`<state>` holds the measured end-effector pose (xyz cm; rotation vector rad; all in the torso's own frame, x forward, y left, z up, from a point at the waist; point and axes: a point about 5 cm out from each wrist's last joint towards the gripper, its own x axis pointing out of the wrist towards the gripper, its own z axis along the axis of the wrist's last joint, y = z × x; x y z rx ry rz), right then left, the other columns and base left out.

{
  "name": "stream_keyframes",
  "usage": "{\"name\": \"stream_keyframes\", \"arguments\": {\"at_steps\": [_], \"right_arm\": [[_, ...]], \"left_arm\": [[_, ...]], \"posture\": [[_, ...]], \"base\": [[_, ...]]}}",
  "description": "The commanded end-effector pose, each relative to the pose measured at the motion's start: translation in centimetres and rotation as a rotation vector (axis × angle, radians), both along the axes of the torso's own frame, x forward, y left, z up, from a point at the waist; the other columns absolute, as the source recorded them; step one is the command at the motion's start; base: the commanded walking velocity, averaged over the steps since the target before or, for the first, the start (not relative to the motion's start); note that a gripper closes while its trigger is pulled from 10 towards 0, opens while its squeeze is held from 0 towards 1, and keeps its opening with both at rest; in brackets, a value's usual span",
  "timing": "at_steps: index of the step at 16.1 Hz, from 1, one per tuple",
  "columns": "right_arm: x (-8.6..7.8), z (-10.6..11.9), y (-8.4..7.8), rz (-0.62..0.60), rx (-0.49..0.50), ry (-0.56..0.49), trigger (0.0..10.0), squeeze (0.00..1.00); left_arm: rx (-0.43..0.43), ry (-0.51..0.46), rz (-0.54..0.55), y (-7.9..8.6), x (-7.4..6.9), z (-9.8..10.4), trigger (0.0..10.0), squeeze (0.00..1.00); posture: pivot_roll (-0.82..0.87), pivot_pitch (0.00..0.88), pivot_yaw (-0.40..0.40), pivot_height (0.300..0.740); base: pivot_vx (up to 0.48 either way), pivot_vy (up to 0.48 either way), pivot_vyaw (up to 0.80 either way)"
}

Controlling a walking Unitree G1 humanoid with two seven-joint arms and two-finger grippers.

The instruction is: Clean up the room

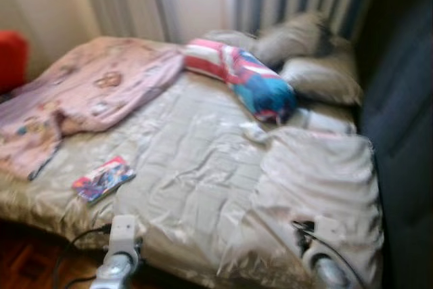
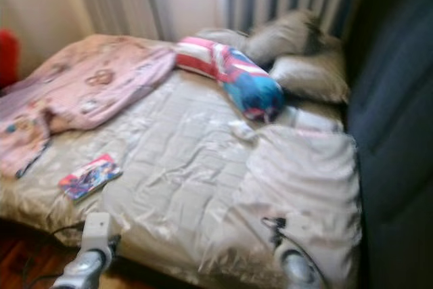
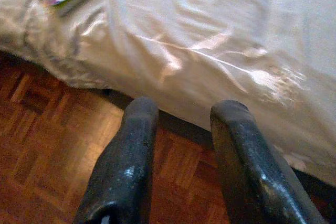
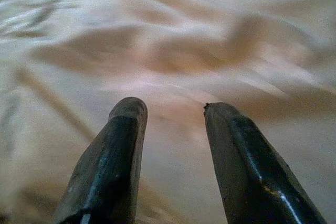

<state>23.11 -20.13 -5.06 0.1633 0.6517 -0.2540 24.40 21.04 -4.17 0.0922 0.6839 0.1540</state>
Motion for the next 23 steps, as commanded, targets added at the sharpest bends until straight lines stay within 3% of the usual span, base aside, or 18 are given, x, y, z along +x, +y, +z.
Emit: {"name": "stream_keyframes", "arguments": {"at_steps": [1,9,11,13,16,23], "right_arm": [[0.6,0.4,0.0,-0.04,0.014,-0.026,10.0,0.0],[1.8,1.4,-0.2,-0.084,0.035,-0.081,10.0,0.0],[1.2,0.8,0.2,-0.043,0.031,-0.044,10.0,0.0],[-0.9,-0.8,0.8,0.027,0.019,0.057,10.0,0.0],[-2.4,-1.7,0.4,-0.002,0.029,0.097,10.0,0.0],[-1.4,-1.0,-0.3,-0.018,0.01,0.072,10.0,0.0]], "left_arm": [[0.006,0.016,-0.003,0.2,-0.3,-0.2,10.0,0.0],[-0.009,0.019,0.005,0.2,-0.3,-0.2,10.0,0.0],[-0.012,0.023,0.008,0.2,-0.4,-0.3,10.0,0.0],[-0.01,0.028,0.006,0.3,-0.6,-0.4,10.0,0.0],[-0.007,0.027,0.011,0.4,-0.5,-0.3,10.0,0.0],[-0.013,0.034,0.012,0.2,-0.5,-0.4,10.0,0.0]], "posture": [[0.05,0.039,0.029,0.74],[0.05,0.062,0.03,0.74],[0.04,0.062,0.031,0.74],[0.06,0.054,0.029,0.74],[0.06,0.055,0.028,0.74],[0.07,0.066,0.026,0.74]], "base": [[0.0,0.0,0.0],[0.0,0.0,0.0],[0.0,0.195,0.0],[0.0,0.48,0.0],[0.0,0.48,0.0],[0.0,0.48,0.0]]}}
